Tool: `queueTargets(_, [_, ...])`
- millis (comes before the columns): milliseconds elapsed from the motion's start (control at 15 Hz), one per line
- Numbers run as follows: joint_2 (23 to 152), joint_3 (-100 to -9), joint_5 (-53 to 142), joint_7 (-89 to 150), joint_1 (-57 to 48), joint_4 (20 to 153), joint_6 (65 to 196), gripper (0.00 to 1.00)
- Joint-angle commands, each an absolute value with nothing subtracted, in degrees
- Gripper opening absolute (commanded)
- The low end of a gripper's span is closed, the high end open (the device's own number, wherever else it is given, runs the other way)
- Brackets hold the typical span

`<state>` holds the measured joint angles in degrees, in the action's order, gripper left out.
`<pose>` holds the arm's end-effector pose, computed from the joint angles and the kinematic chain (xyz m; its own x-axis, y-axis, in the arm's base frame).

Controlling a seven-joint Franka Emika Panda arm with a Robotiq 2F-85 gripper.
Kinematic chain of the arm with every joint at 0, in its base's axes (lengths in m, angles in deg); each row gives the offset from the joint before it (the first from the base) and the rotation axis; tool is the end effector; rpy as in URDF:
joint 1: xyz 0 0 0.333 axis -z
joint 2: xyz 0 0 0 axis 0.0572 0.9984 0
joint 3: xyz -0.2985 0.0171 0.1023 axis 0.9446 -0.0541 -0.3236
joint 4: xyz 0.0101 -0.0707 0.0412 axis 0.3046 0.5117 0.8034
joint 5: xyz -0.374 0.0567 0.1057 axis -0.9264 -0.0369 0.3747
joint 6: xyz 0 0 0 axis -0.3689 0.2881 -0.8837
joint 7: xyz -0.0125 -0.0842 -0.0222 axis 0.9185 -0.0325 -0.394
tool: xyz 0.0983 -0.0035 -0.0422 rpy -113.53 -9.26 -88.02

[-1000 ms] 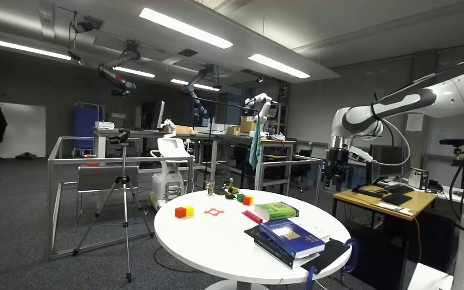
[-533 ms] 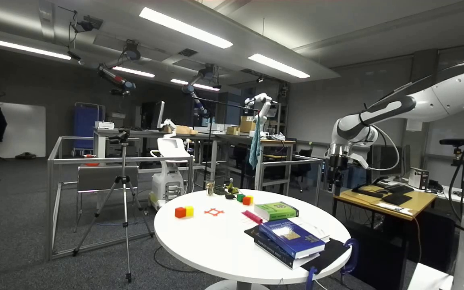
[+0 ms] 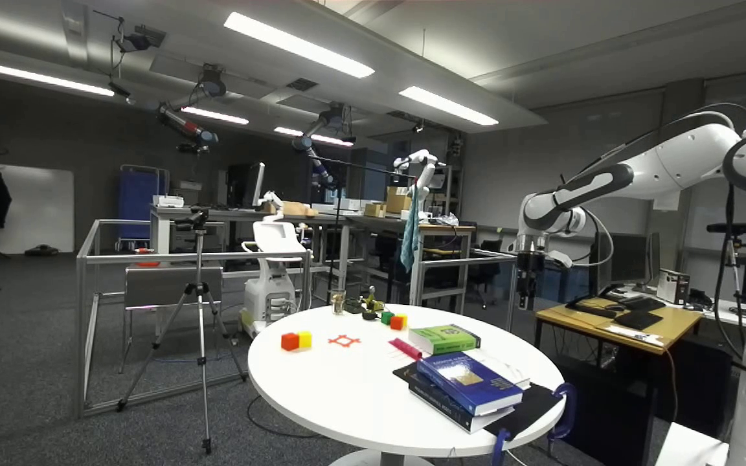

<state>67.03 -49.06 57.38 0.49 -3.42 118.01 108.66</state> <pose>0.5035 -0.0685 0.4169 0.9747 0.2178 -0.0502 0.2039 -0.9584 -0.1999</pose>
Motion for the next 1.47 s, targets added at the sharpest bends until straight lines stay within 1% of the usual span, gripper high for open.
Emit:
queueTargets(0, [72.1, -50.4, 52.4, -4.6, -1.6, 110.0, 105.0, 1.00])
queueTargets(200, [75.2, -50.3, 52.3, -11.2, -0.6, 105.4, 100.7, 1.00])
queueTargets(600, [82.8, -50.9, 49.1, -24.0, 2.4, 92.3, 78.8, 1.00])
queueTargets(733, [85.0, -51.3, 46.7, -27.7, 2.9, 88.7, 73.9, 1.00])
queueTargets(867, [85.7, -51.8, 46.3, -30.1, 3.3, 87.9, 76.2, 1.00])
queueTargets(1133, [85.7, -52.9, 50.8, -33.7, 4.5, 88.6, 85.1, 1.00])
queueTargets(1400, [85.5, -53.0, 51.2, -31.4, 4.1, 89.6, 85.3, 1.00])
